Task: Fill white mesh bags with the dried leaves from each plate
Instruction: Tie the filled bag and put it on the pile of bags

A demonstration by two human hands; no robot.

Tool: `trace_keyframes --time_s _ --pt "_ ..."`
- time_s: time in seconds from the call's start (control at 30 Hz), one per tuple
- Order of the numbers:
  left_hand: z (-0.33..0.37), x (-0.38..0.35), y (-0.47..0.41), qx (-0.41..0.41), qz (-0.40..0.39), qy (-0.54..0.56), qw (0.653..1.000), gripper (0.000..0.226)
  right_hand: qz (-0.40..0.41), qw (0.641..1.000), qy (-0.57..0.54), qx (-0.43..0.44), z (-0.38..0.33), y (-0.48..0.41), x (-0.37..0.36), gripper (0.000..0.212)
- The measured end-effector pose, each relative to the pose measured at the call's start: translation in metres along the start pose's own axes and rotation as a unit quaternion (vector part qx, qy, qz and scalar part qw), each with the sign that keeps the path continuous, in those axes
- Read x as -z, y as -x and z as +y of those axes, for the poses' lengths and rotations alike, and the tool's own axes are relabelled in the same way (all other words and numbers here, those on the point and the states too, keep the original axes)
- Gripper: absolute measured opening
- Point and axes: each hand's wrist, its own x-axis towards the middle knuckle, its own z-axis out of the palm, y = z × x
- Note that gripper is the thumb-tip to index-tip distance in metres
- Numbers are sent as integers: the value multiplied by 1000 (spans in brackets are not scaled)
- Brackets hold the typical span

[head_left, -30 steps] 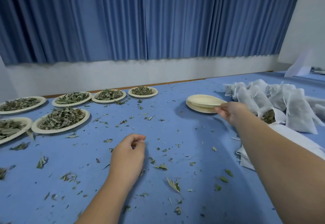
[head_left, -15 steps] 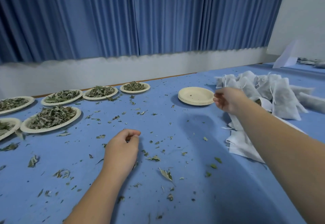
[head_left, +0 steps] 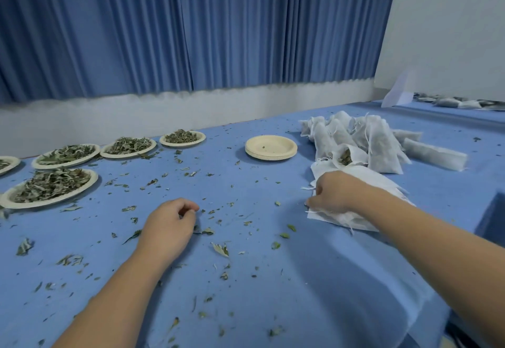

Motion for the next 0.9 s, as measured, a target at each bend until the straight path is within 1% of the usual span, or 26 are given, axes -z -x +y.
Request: trace_keyframes --time_s 0.07,0.13,0.2,0.27,0.33,0.37,0.47,0.53,0.6,0.67,0.73,0.77,0.8,0.83,0.9 --pt "2 -2 3 -18 -13 -41 999 20 42 999 18 -2 -2 -1 -11 43" --pt "3 -3 5 -33 -29 -65 997 19 86 995 49 -2 -4 -1 -18 37" --pt "3 -4 7 -43 -40 -75 995 17 109 992 65 -6 -5 0 -18 30" --pt "3 -3 7 -48 -45 -82 994 17 101 994 29 -18 -5 1 -15 30" --pt "3 -2 7 -49 -49 -83 994 19 99 994 -50 -18 -2 2 -8 33" --pt "4 -2 7 -49 -51 -79 994 20 114 989 -97 -7 -1 4 -4 34" --pt "11 1 8 -63 -39 -53 996 24 156 952 -259 54 -4 15 11 33" --pt "22 5 8 -76 -4 -5 997 26 151 917 -356 97 -14 26 21 31" --pt "37 13 8 -104 13 45 993 31 142 886 -422 128 -30 37 29 26" --pt "52 20 9 -151 -18 56 987 51 124 858 -472 156 -50 43 34 20" --pt "64 27 12 -184 -61 45 980 71 99 841 -500 181 -71 49 37 17" --pt "69 30 13 -194 -75 41 977 77 88 836 -506 194 -82 52 39 17" --pt "71 32 14 -199 -83 42 976 79 81 830 -511 207 -94 54 39 17" --pt "72 36 15 -198 -85 50 975 76 77 825 -516 218 -104 55 40 16" --pt "68 44 18 -194 -76 52 977 58 72 815 -523 238 -125 57 41 16"
